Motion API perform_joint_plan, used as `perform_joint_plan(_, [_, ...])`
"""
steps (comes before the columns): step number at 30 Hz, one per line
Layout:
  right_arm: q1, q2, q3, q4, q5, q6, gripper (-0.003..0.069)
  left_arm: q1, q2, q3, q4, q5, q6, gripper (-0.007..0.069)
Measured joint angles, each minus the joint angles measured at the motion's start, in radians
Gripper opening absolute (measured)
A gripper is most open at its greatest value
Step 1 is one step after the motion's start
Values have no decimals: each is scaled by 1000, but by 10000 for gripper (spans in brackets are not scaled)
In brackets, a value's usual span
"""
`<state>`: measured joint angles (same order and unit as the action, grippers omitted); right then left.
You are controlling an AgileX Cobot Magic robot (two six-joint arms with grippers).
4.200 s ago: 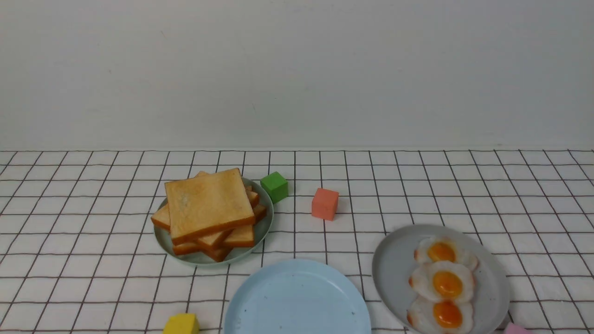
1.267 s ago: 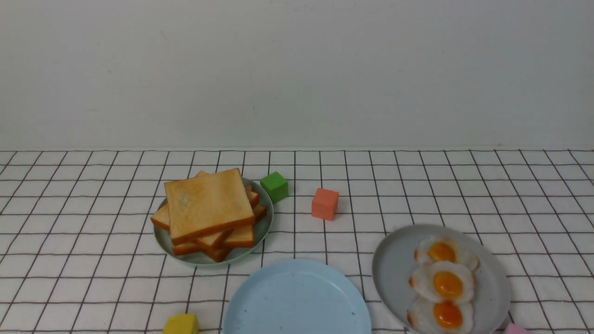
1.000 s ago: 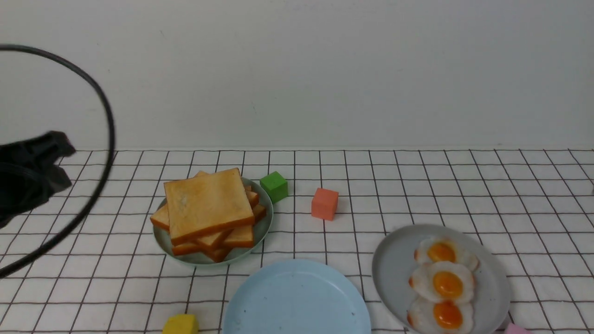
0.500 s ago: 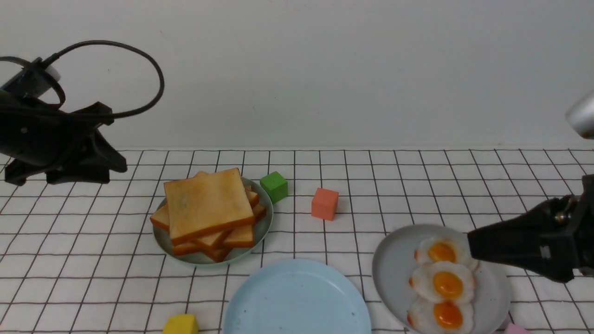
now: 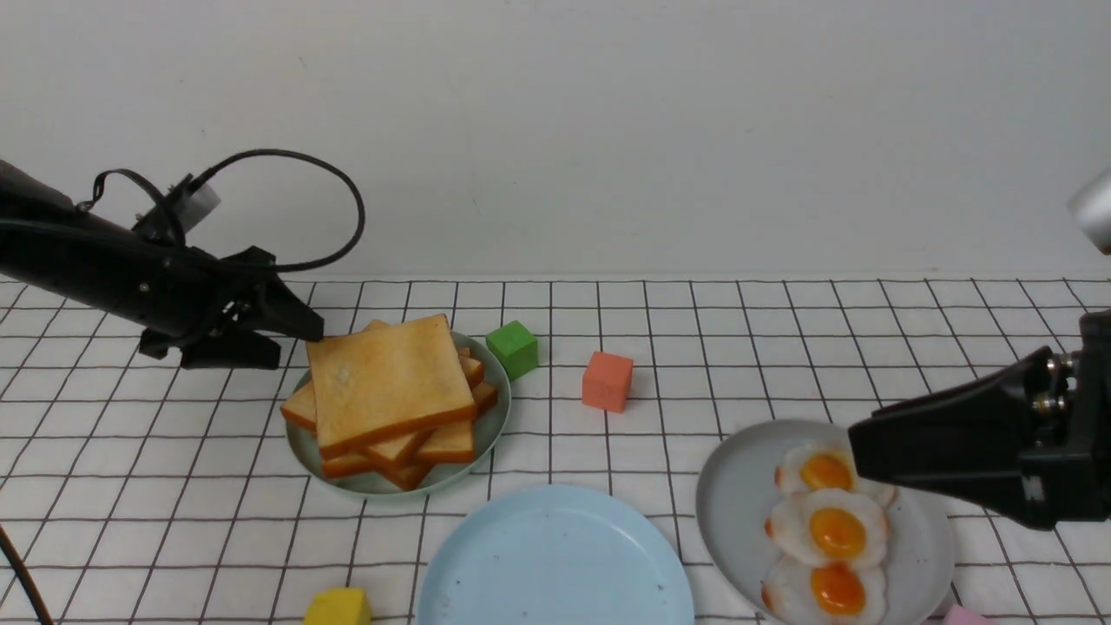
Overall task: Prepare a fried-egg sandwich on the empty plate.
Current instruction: Use the left arm to grab a slice of bread, then use the left arm to put a slice of bread into the empty plate in the middle
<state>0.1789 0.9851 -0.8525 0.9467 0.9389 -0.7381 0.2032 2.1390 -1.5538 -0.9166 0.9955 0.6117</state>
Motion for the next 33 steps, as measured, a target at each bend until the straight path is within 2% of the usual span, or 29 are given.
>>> perform_joint_plan(5, [0, 0, 0, 0, 1, 0, 245, 0, 61, 0, -94, 27, 51, 444])
perform_joint_plan(9, [0, 0, 0, 1, 5, 0, 245, 0, 69, -1, -123, 33, 69, 386])
perform_joint_plan(13, [0, 0, 0, 1, 19, 0, 245, 0, 69, -1, -140, 44, 90, 254])
perform_joint_plan(14, [0, 0, 0, 1, 19, 0, 245, 0, 69, -1, -141, 44, 92, 248])
perform_joint_plan(17, [0, 0, 0, 0, 23, 4, 245, 0, 69, -1, -145, 49, 100, 164])
perform_joint_plan(19, [0, 0, 0, -2, 24, 16, 245, 0, 69, -2, -159, 62, 108, 89])
perform_joint_plan(26, [0, 0, 0, -9, 37, 26, 245, 3, -1, -2, -159, 90, 157, 66])
perform_joint_plan(33, [0, 0, 0, -11, 54, 28, 245, 6, -197, 4, -163, 182, 204, 66])
